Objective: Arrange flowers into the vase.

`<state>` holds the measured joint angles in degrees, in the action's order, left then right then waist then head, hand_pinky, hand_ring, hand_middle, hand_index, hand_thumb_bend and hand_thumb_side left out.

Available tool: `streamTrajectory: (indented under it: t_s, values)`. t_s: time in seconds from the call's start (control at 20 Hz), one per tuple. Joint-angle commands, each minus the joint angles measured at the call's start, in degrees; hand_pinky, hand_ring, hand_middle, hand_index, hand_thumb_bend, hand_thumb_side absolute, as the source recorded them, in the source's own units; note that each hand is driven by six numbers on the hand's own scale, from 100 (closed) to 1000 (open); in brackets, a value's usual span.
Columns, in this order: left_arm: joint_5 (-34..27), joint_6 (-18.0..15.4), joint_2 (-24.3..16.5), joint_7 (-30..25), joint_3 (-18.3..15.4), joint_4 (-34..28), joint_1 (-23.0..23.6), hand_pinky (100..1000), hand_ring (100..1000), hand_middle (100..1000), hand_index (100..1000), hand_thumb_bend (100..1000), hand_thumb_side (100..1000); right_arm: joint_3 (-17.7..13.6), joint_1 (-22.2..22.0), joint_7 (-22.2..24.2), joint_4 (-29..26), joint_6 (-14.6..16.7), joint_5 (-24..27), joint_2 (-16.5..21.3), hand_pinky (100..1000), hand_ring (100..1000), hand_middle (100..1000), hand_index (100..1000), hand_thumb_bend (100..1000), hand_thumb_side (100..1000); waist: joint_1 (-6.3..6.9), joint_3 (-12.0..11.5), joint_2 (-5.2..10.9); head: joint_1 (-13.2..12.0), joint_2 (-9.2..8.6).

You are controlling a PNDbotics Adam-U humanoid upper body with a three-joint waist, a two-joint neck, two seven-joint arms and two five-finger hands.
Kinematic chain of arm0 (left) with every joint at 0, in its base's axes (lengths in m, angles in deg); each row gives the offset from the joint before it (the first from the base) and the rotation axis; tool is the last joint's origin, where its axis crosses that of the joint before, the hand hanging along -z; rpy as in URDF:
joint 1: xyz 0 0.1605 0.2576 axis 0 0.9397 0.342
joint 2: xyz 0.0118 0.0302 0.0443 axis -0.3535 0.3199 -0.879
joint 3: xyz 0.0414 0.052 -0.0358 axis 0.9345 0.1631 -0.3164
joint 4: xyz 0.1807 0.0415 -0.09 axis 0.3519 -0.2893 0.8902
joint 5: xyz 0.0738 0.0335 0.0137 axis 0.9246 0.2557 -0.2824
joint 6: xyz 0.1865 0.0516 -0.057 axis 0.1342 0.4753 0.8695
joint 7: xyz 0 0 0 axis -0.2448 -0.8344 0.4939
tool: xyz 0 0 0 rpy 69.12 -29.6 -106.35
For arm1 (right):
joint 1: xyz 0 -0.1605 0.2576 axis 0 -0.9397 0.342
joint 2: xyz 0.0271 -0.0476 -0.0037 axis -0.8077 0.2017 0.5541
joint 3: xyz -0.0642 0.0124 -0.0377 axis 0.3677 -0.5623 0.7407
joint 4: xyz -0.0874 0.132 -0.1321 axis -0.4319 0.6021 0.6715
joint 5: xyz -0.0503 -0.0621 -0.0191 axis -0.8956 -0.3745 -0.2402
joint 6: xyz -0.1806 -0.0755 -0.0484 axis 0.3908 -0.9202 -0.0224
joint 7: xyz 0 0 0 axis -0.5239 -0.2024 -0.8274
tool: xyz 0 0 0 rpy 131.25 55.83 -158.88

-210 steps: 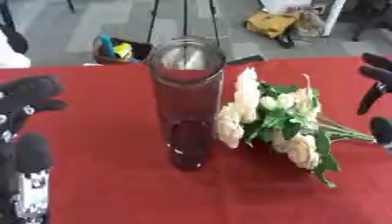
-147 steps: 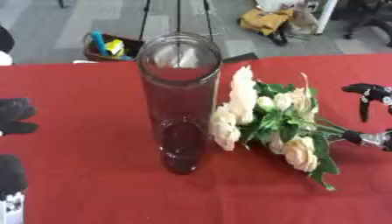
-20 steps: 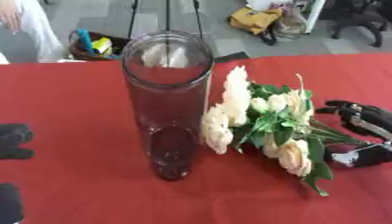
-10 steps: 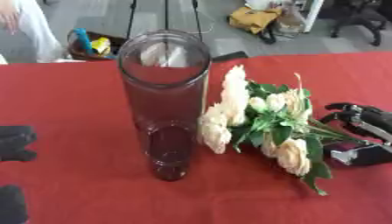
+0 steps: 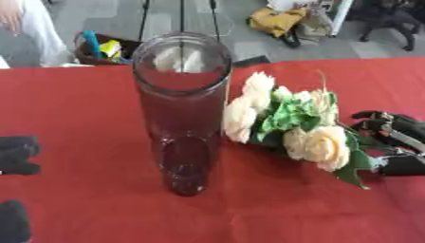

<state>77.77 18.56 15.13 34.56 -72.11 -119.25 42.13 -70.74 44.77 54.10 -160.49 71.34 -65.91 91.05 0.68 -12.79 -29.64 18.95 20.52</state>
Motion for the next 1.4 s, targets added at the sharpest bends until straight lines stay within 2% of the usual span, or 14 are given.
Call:
streamTrajectory:
  t_s: [0.05, 0.2, 0.5, 0.6, 0.75, 0.8, 0.85, 0.9, 1.4]
  values:
    - [0.0, 0.0, -0.1, -0.2, 0.5, -1.0, -0.5, 592, 720, 717, 774, 100, 735, -0.4, 0.2, -0.1, -1.2, -0.1, 1.0, 1.3, 733, 904, 100, 783, 100, 614, -0.29, -0.1, 1.21, 0.1, -0.78]
    - [-0.1, 0.0, 0.0, -0.2, 0.5, -1.0, -0.6, 591, 720, 717, 774, 100, 733, -0.1, 0.2, 0.3, -1.1, -0.3, 0.8, 1.2, 721, 903, 100, 778, 100, 606, -0.36, -0.3, 1.16, 0.2, -0.82]
    - [-0.1, 0.1, 0.0, -0.2, 0.5, -1.0, -0.6, 591, 720, 719, 773, 100, 733, -0.1, 0.3, -0.1, -1.3, 0.4, 0.7, 1.2, 634, 847, 100, 745, 100, 567, -0.41, -0.3, 1.18, 0.2, -0.75]
    - [-0.1, 0.2, 0.0, -0.3, 0.5, -1.0, -0.5, 590, 720, 720, 774, 100, 735, -0.2, 0.2, -0.4, -1.3, 0.4, 0.4, 1.2, 597, 774, 100, 687, 100, 551, -0.45, -0.2, 1.18, 0.2, -0.81]
    - [-0.1, 0.3, 0.0, -0.3, 0.4, -1.0, -0.5, 590, 719, 721, 775, 100, 735, -0.2, 0.2, -1.2, -1.1, 0.2, 0.3, 1.0, 576, 746, 100, 653, 100, 548, -0.47, -0.1, 1.17, 0.2, -0.87]
    - [-0.1, 0.3, 0.0, -0.3, 0.4, -1.0, -0.5, 590, 715, 720, 774, 100, 733, -0.2, 0.2, -1.4, -1.0, 0.2, 0.2, 1.0, 522, 682, 100, 587, 100, 543, -0.46, -0.1, 1.17, 0.2, -0.87]
    - [-0.1, 0.2, 0.0, -0.3, 0.5, -1.0, -0.5, 590, 715, 720, 774, 100, 733, -0.2, 0.2, -1.7, -1.0, 0.0, 0.2, 1.0, 522, 682, 100, 587, 100, 543, -0.44, -0.1, 1.16, 0.2, -0.83]
    - [-0.1, 0.2, 0.0, -0.3, 0.4, -1.0, -0.5, 589, 715, 721, 774, 100, 718, -0.2, 0.3, -2.1, -0.9, -0.2, 0.0, 1.0, 478, 620, 100, 524, 100, 531, -0.42, -0.1, 1.14, 0.2, -0.84]
    - [0.2, 0.4, 0.1, -0.6, 0.5, -1.0, -0.4, 588, 708, 721, 773, 100, 734, -0.1, 0.5, -5.5, -0.4, -1.7, -0.3, 0.8, 370, 516, 100, 361, 100, 508, -0.36, 0.0, 0.85, 0.3, -0.88]
